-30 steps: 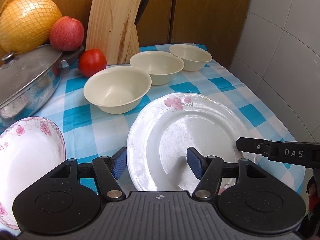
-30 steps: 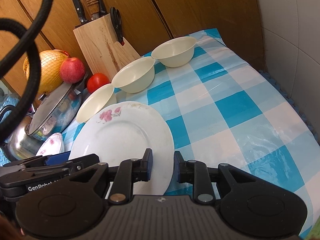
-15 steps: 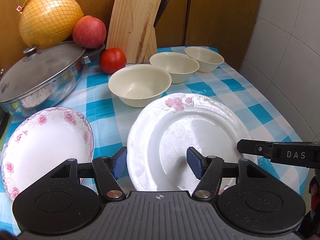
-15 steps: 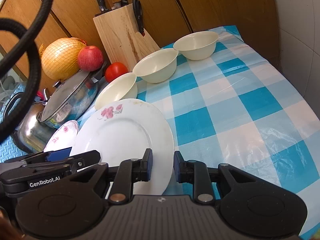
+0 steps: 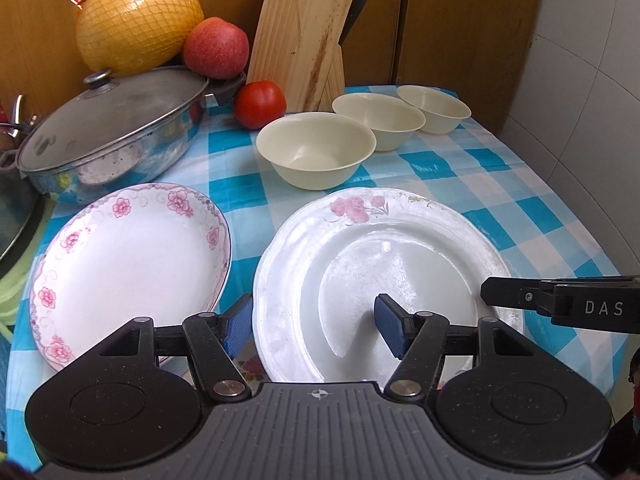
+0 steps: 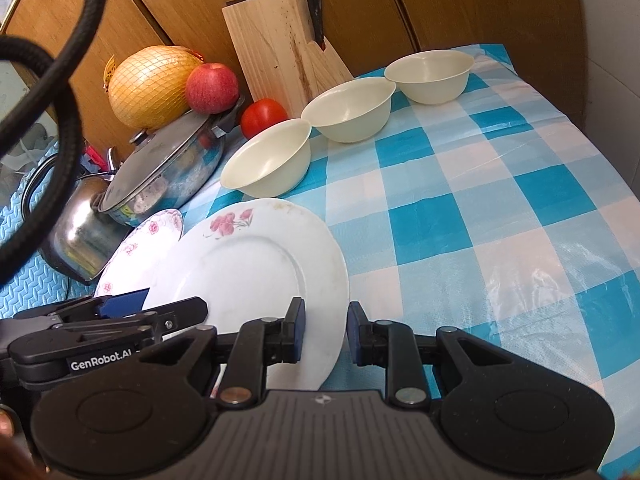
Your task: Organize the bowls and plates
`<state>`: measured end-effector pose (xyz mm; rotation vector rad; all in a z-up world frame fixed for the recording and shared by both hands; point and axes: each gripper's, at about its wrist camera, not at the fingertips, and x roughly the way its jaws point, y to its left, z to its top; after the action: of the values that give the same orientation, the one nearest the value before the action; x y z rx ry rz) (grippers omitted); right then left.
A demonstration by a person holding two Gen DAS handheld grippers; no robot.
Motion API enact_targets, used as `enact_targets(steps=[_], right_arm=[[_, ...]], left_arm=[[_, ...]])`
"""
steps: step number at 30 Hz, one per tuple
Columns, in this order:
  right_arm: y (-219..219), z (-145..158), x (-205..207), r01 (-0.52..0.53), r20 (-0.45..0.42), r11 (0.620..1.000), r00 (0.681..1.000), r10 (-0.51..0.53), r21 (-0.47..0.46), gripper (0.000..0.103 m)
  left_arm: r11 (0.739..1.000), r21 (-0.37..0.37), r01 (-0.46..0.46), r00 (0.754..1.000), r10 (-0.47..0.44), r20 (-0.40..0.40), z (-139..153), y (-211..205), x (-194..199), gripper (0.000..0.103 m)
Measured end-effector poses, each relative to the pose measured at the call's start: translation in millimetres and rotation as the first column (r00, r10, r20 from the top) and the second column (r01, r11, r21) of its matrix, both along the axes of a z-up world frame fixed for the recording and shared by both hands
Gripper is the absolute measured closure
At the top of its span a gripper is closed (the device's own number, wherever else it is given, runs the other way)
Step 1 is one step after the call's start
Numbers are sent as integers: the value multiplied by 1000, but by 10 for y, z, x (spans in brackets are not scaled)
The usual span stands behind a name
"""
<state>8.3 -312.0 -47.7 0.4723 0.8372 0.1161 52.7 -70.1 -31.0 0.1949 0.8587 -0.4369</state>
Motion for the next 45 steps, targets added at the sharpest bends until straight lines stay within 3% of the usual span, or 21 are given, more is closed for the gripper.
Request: enact_targets(steps=[20,35,41,45], right_arm=[[354,43,-106,-133,17,990,991,134,-52,81],[761,-5,-256,-303,-5,949,953,303,-87,77],[926,17,-382,-382,7,905,921,390,-186,68],[850,5,-325,-377,1,917,925,381,-130,69]], left_arm=[[995,-25,-94,994,92,-50,-61,416,-206,30],[988,15,-157,987,157,-19,-86,745,-513,24],[976,-47,-212,976,209,-66,-62,975,-561,31],[962,-64,-266,961,259,-100,-76,1114,-564,29]])
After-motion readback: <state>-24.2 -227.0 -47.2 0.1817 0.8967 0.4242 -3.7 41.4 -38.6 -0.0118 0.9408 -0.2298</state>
